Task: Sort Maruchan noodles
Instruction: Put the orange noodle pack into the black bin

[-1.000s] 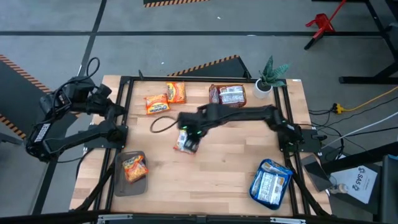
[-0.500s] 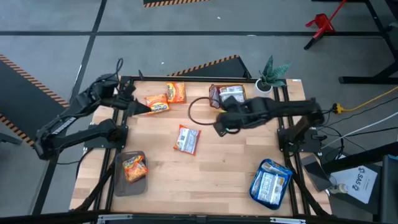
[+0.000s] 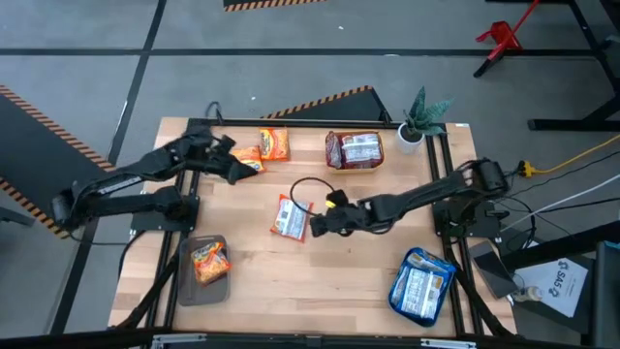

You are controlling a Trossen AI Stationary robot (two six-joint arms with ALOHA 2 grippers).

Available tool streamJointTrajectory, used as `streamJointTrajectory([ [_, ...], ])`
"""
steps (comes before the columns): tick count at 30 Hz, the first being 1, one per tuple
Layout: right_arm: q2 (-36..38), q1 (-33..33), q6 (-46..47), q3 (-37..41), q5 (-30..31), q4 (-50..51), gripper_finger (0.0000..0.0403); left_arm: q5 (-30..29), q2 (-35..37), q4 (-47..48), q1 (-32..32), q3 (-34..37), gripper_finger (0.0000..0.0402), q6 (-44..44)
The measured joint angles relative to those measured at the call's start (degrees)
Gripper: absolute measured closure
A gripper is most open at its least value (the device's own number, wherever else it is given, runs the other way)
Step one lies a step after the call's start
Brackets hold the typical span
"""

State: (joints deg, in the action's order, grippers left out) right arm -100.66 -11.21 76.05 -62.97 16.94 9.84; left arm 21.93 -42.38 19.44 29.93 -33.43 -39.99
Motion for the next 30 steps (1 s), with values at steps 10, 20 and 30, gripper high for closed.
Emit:
streamJointTrajectory([
  [10,-7.3,3.4,3.1,2.2,-2.0,-10.9,0.0117,-6.4,-14.9,-0.7,-9.2,0.1,0.0270,1.7],
  [20,-7.4,3.4,3.2,2.2,-3.2,-10.4,0.0117,-8.5,-32.0,-11.8,-13.9,0.1,0.0271,4.9],
  [30,-7.4,3.4,3.2,2.2,-2.5,-11.1,0.0117,-6.2,-40.6,-18.1,-18.0,0.1,0.0271,4.5],
])
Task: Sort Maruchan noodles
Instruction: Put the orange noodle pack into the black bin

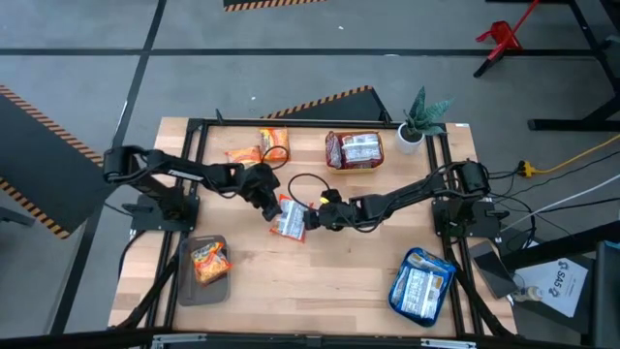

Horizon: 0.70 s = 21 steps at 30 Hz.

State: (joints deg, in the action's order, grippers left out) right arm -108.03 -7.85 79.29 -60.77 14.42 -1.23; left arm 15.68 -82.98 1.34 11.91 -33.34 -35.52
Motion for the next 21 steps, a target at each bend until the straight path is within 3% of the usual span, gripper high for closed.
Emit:
streamJointTrajectory([
  [11,0.0,0.0,0.0,0.0,0.7,-0.6,0.0117,-0.1,-5.7,-2.0,-0.1,-0.3,0.0271,0.4],
  [21,0.0,0.0,0.3,-0.1,1.2,-0.3,0.0117,-2.3,-6.2,4.2,-0.1,-0.1,0.0271,1.0],
])
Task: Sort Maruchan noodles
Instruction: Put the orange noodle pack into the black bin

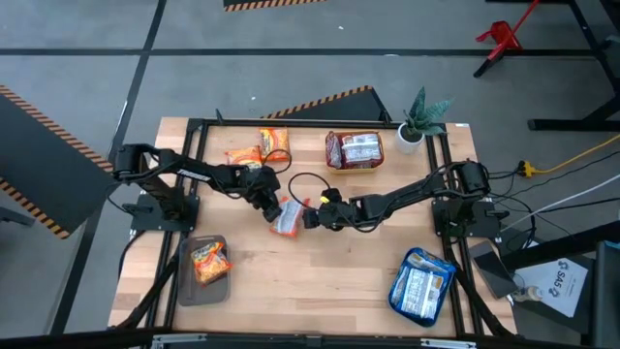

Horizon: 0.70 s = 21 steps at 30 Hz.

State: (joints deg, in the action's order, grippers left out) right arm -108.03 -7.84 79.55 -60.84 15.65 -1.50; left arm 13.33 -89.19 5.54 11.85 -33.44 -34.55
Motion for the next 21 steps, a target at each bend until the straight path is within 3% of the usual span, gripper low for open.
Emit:
streamJointTrajectory([
  [10,0.0,0.0,-0.1,0.0,3.7,-2.0,0.0117,-1.0,0.0,-0.2,0.0,0.0,0.0272,0.4],
  [21,0.0,0.0,2.7,0.0,2.5,-1.8,0.0117,-4.9,-0.7,-1.5,-1.2,0.0,0.0273,-1.4],
])
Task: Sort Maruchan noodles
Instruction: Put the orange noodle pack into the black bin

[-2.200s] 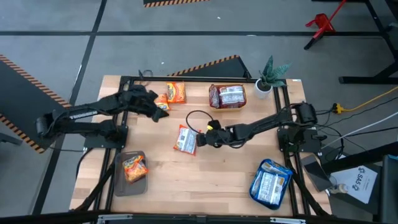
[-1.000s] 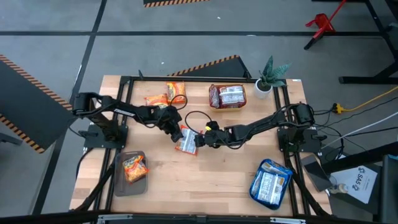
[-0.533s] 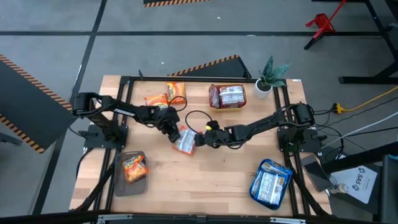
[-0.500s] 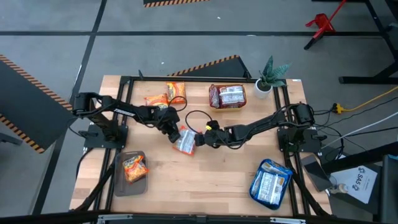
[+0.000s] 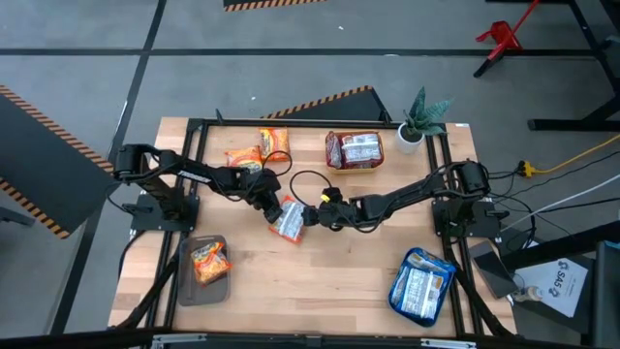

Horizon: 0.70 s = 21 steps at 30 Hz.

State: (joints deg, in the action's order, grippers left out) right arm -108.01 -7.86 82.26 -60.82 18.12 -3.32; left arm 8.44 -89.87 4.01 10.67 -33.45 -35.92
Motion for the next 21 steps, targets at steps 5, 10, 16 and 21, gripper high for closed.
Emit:
streamJointTrajectory([
  [5,-0.3,0.0,1.6,0.0,-0.3,-1.5,0.0117,-2.3,0.0,0.7,-1.1,-0.1,0.0274,-1.9],
  [10,-2.2,-0.5,2.8,-0.1,-0.5,-1.5,0.0117,-3.1,0.0,1.2,-1.7,-0.2,0.0274,-2.8],
  [16,-7.5,-1.8,7.5,0.0,-0.9,-11.2,0.0117,-3.0,0.0,1.5,-2.2,-0.2,0.0274,-3.8],
  [21,-11.1,-1.3,8.1,-1.3,-1.1,-16.0,0.0117,-3.3,0.0,1.2,-2.4,-0.2,0.0274,-4.2],
])
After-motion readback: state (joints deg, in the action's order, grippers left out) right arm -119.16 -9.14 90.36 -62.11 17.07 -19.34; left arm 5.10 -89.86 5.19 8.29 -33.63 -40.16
